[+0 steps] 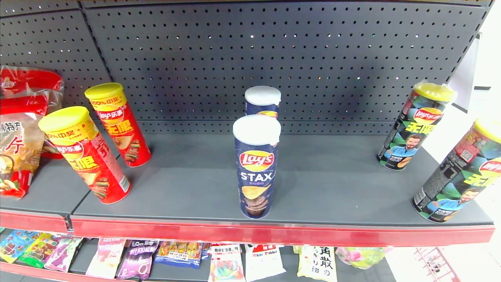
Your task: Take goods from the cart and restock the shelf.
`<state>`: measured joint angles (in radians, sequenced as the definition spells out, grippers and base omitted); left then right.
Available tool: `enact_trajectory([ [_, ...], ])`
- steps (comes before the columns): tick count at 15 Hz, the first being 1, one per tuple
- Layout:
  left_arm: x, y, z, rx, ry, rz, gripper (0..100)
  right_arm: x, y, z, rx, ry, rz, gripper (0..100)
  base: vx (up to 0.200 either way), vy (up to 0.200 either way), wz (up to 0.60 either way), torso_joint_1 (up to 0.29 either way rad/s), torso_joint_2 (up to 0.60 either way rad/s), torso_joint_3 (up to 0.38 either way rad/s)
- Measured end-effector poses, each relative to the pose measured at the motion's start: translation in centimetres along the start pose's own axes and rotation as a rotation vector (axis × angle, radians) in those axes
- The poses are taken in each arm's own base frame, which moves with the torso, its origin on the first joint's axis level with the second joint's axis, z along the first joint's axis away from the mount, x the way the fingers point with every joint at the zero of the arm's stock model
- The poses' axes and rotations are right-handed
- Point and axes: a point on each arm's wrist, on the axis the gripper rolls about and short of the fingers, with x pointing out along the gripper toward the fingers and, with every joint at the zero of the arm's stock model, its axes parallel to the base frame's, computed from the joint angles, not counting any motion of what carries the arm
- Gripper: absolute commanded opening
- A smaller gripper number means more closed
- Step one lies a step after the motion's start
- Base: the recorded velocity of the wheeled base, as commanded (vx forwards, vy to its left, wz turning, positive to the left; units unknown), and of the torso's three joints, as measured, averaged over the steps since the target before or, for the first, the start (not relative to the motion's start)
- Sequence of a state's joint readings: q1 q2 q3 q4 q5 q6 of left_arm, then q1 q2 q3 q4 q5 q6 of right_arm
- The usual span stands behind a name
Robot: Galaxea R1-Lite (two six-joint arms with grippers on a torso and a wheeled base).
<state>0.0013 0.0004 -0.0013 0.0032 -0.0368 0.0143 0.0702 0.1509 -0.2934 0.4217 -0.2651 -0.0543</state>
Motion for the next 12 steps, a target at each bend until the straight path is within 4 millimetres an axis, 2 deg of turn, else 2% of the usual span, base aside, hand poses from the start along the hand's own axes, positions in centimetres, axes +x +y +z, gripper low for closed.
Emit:
enact_trajectory([
  [3,0.0,0.0,0.0,0.000,0.000,0.000,100,0.0,0.3,-1.8,0.022,-0.048,-0.090,100,0.000,0.000,0.00,0.000,0.00,0.000],
  [4,0.0,0.0,0.0,0.000,0.000,0.000,100,0.0,0.4,-2.0,0.031,-0.078,-0.047,100,0.000,0.000,0.00,0.000,0.00,0.000],
  [6,0.0,0.0,0.0,0.000,0.000,0.000,100,0.2,1.0,-1.8,0.034,-0.195,0.160,100,0.000,0.000,0.00,0.000,0.00,0.000],
  [8,0.0,0.0,0.0,0.000,0.000,0.000,100,0.8,1.3,-2.0,0.042,-0.270,0.217,100,0.000,0.000,0.00,0.000,0.00,0.000],
  [12,0.0,0.0,0.0,0.001,0.000,0.006,100,1.3,1.2,-2.7,0.138,-0.242,0.123,100,0.000,0.000,0.00,0.000,0.00,0.000],
])
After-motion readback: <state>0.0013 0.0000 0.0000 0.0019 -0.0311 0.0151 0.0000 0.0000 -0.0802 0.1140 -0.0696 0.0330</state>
